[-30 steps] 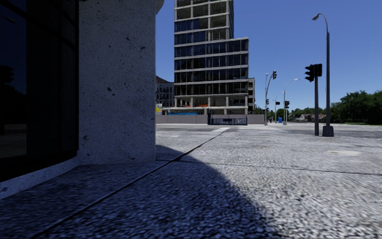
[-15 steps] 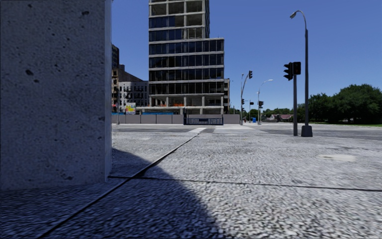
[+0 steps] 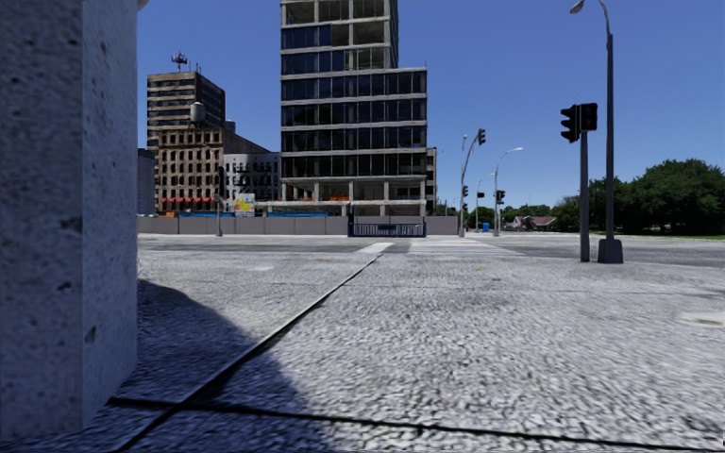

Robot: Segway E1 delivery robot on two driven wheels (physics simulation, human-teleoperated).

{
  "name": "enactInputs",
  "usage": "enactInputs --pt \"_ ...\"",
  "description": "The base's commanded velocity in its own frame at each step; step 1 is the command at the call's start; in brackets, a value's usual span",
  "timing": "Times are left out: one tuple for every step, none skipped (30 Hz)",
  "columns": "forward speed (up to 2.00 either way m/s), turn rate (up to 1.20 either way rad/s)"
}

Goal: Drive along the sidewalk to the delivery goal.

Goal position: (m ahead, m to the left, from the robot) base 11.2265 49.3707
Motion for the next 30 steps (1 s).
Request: enactInputs --pt "2.00 0.00" --pt "2.00 0.00" --pt "2.00 0.00" --pt "2.00 0.00" --pt "2.00 0.00" --pt "2.00 0.00" --pt "2.00 0.00" --pt "2.00 0.00" --pt "2.00 0.00" --pt "2.00 0.00" --pt "2.00 0.00" --pt "2.00 0.00" --pt "2.00 0.00" --pt "2.00 0.01" --pt "2.00 0.10" --pt "2.00 0.16" --pt "2.00 0.19" --pt "2.00 0.19" --pt "2.00 0.23" --pt "2.00 0.26" --pt "2.00 0.28" --pt "2.00 0.29" --pt "2.00 0.29" --pt "2.00 0.29" --pt "2.00 0.29" --pt "2.00 0.29" --pt "2.00 0.30" --pt "2.00 0.30" --pt "2.00 0.30" --pt "2.00 0.35"
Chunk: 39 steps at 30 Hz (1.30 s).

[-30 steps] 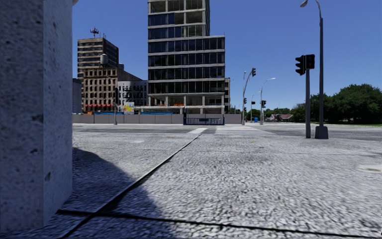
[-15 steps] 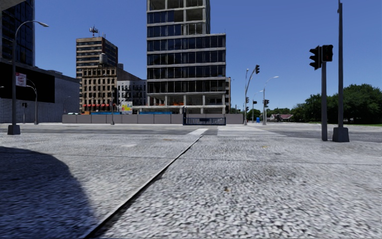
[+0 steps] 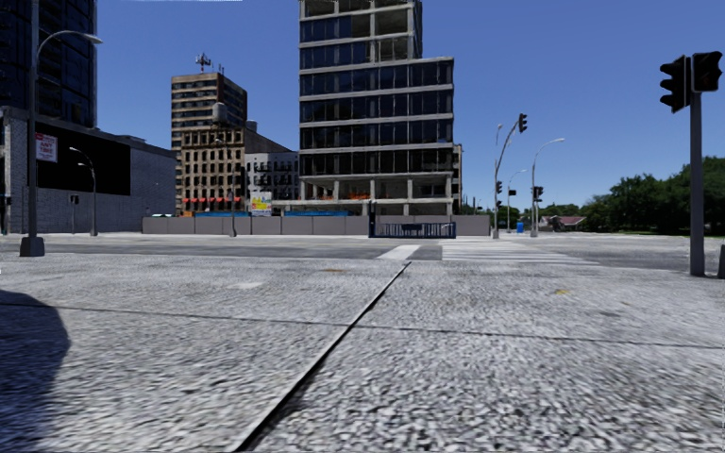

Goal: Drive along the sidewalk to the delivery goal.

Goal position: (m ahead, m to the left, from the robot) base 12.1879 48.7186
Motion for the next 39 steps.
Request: enactInputs --pt "2.00 0.37" --pt "2.00 0.38" --pt "2.00 0.38" --pt "2.00 0.38" --pt "2.00 0.39" --pt "2.00 0.39" --pt "2.00 0.39" --pt "2.00 0.39" --pt "2.00 0.39" --pt "2.00 0.39" --pt "2.00 0.39" --pt "2.00 0.40" --pt "2.00 0.40" --pt "2.00 0.40" --pt "2.00 0.40" --pt "2.00 0.41" --pt "2.00 0.42" --pt "2.00 0.42" --pt "2.00 0.42" --pt "2.00 0.42" --pt "2.00 0.42" --pt "2.00 0.42" --pt "2.00 0.44" --pt "2.00 0.44" --pt "2.00 0.45" --pt "2.00 0.46" --pt "2.00 0.46" --pt "2.00 0.47" --pt "2.00 0.48" --pt "2.00 0.48" --pt "2.00 0.48" --pt "2.00 0.49" --pt "2.00 0.49" --pt "2.00 0.49" --pt "2.00 0.49" --pt "2.00 0.49" --pt "2.00 0.49" --pt "2.00 0.49" --pt "2.00 0.49"
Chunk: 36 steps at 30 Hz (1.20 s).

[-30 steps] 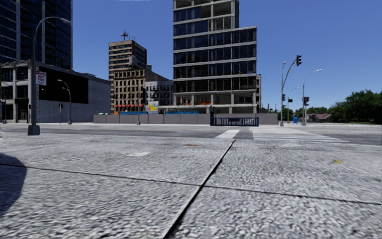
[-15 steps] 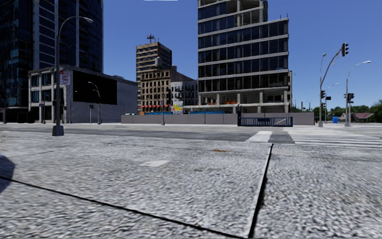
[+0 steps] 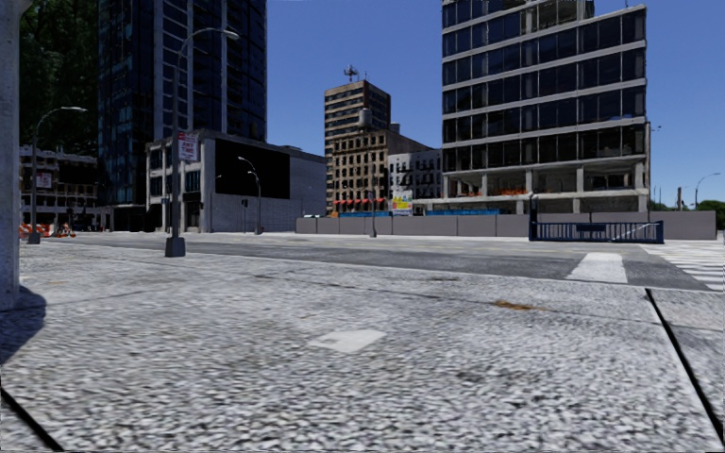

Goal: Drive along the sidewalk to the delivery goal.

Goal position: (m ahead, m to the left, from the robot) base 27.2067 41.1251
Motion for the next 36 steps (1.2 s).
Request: enactInputs --pt "2.00 0.49" --pt "2.00 0.49" --pt "2.00 0.49" --pt "2.00 0.49" --pt "2.00 0.49" --pt "2.00 0.49" --pt "2.00 0.49" --pt "2.00 0.49" --pt "2.00 0.49" --pt "2.00 0.49" --pt "2.00 0.49" --pt "2.00 0.49" --pt "2.00 0.49" --pt "2.00 0.49" --pt "2.00 0.49" --pt "2.00 0.49" --pt "2.00 0.49" --pt "2.00 0.49" --pt "2.00 0.49" --pt "2.00 0.49" --pt "2.00 0.49" --pt "2.00 0.49" --pt "2.00 0.49" --pt "2.00 0.49" --pt "2.00 0.49" --pt "2.00 0.49" --pt "2.00 0.49" --pt "2.00 0.49" --pt "2.00 0.49" --pt "2.00 0.49" --pt "2.00 0.49" --pt "2.00 0.49" --pt "2.00 0.49" --pt "2.00 0.49" --pt "2.00 0.49" --pt "2.00 0.49"
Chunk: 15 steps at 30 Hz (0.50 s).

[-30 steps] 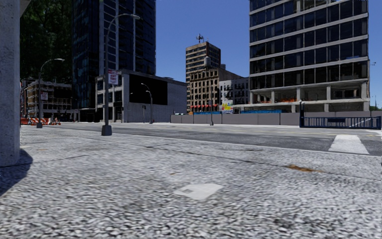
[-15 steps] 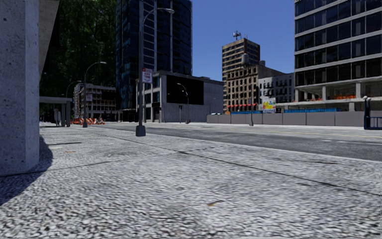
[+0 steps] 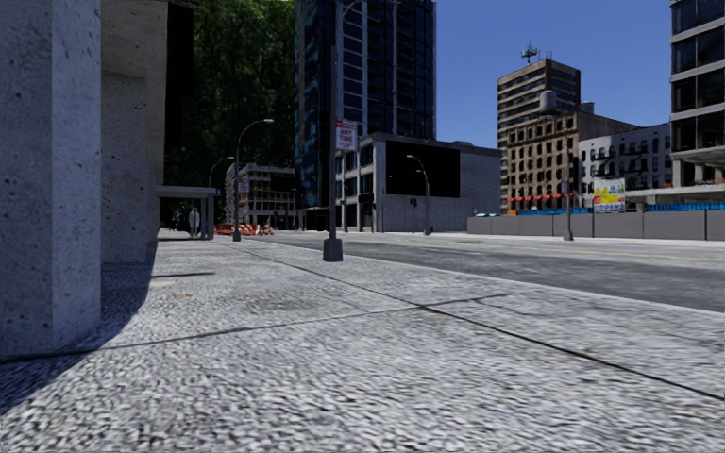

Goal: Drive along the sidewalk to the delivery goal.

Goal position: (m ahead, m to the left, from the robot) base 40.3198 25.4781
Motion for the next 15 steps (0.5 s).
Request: enactInputs --pt "2.00 0.49" --pt "2.00 0.49" --pt "2.00 0.49" --pt "2.00 0.49" --pt "2.00 0.49" --pt "2.00 0.49" --pt "2.00 0.49" --pt "2.00 0.49" --pt "2.00 0.49" --pt "2.00 0.49" --pt "2.00 0.49" --pt "2.00 0.46" --pt "2.00 0.44" --pt "2.00 0.43" --pt "2.00 0.43"
